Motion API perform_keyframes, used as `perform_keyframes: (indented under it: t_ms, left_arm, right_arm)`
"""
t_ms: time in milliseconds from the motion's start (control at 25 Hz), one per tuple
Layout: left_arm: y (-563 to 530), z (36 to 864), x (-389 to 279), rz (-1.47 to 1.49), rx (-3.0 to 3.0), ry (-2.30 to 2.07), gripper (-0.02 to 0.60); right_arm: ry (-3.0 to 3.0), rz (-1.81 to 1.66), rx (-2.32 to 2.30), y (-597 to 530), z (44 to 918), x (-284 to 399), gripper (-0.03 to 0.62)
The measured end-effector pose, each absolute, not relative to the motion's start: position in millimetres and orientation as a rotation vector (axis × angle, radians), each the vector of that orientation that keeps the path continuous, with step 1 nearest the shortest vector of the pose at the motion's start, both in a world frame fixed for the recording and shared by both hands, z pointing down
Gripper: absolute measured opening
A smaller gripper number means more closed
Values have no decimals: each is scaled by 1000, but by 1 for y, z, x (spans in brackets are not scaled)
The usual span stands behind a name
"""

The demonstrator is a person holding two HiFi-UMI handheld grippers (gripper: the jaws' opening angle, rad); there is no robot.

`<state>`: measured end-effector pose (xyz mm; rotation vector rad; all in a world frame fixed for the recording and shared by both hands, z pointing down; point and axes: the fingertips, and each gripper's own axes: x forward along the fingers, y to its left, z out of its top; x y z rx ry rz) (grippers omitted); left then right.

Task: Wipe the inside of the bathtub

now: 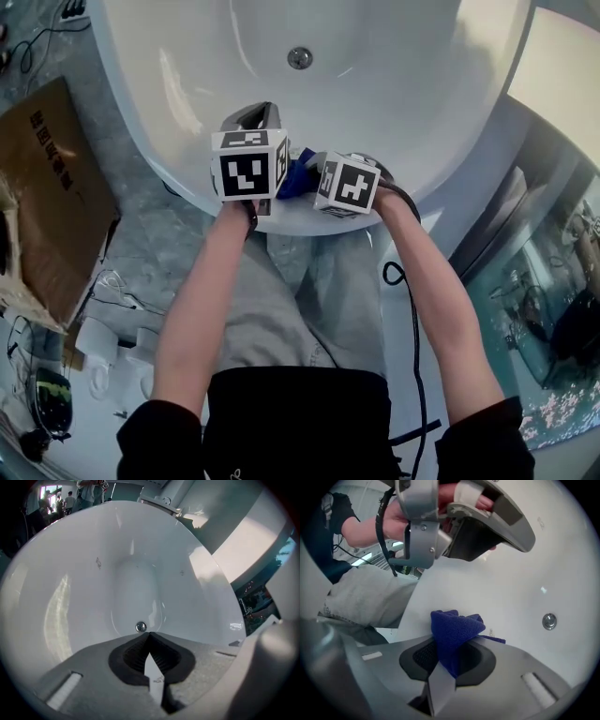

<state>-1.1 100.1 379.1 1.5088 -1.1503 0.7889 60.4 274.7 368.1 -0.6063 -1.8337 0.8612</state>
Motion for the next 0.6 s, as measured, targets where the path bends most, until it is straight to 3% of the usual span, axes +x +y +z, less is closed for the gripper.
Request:
perform_keyframes:
  t_ms: [600]
  left_arm:
    - [123, 372, -7, 750, 1447, -1135, 3]
  right_arm:
    - [-1863, 833, -783, 279, 315, 63, 77]
